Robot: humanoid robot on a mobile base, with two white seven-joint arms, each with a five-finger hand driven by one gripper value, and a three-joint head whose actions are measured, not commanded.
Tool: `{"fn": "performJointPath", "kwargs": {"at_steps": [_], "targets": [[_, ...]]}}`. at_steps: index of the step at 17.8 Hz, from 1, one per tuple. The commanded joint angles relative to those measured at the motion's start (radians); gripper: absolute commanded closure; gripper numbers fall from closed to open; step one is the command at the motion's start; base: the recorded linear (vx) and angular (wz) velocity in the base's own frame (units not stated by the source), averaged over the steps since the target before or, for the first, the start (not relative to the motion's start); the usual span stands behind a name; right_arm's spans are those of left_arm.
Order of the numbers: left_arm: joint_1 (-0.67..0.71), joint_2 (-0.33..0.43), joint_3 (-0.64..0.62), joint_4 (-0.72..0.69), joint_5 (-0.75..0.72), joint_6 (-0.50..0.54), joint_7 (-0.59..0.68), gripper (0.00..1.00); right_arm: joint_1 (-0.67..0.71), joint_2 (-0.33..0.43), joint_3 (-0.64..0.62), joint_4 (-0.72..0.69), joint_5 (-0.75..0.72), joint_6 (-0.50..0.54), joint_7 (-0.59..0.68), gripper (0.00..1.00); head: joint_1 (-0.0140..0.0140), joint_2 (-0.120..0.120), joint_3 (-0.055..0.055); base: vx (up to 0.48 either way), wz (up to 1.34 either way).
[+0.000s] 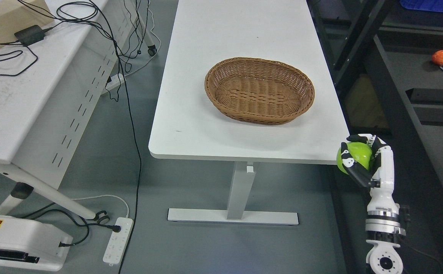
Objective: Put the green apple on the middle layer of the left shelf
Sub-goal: 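Carry the held green apple while turning toward the dark fruit shelf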
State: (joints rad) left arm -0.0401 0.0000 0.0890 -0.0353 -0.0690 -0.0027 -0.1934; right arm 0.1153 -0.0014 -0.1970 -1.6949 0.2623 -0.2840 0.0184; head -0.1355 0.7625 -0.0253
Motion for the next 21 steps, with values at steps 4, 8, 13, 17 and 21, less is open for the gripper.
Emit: {"fn": "performJointPath", "kwargs": {"at_steps": [4, 8, 13, 17, 21], "targets": [[0.000, 0.017, 0.000, 0.000, 0.000, 0.001, 0.000, 0.00, 0.007, -0.016, 0.048, 0.000, 0.000, 0.000, 0.000, 1.00, 0.0000, 0.000, 0.000, -0.157, 0.03], [0.000, 0.017, 0.000, 0.000, 0.000, 0.000, 0.000, 0.00, 0.009, -0.016, 0.050, 0.000, 0.000, 0.000, 0.002, 1.00, 0.0000, 0.000, 0.000, -0.167, 0.11], [0.000, 0.017, 0.000, 0.000, 0.000, 0.001, 0.000, 0.00, 0.009, -0.016, 0.050, 0.000, 0.000, 0.000, 0.002, 1.00, 0.0000, 0.000, 0.000, -0.196, 0.10], [0.000, 0.017, 0.000, 0.000, 0.000, 0.001, 0.000, 0.00, 0.009, -0.016, 0.050, 0.000, 0.000, 0.002, 0.000, 1.00, 0.0000, 0.000, 0.000, -0.199, 0.05], [0.000, 0.017, 0.000, 0.000, 0.000, 0.001, 0.000, 0.00, 0.009, -0.016, 0.050, 0.000, 0.000, 0.000, 0.000, 1.00, 0.0000, 0.000, 0.000, -0.176, -0.03]]}}
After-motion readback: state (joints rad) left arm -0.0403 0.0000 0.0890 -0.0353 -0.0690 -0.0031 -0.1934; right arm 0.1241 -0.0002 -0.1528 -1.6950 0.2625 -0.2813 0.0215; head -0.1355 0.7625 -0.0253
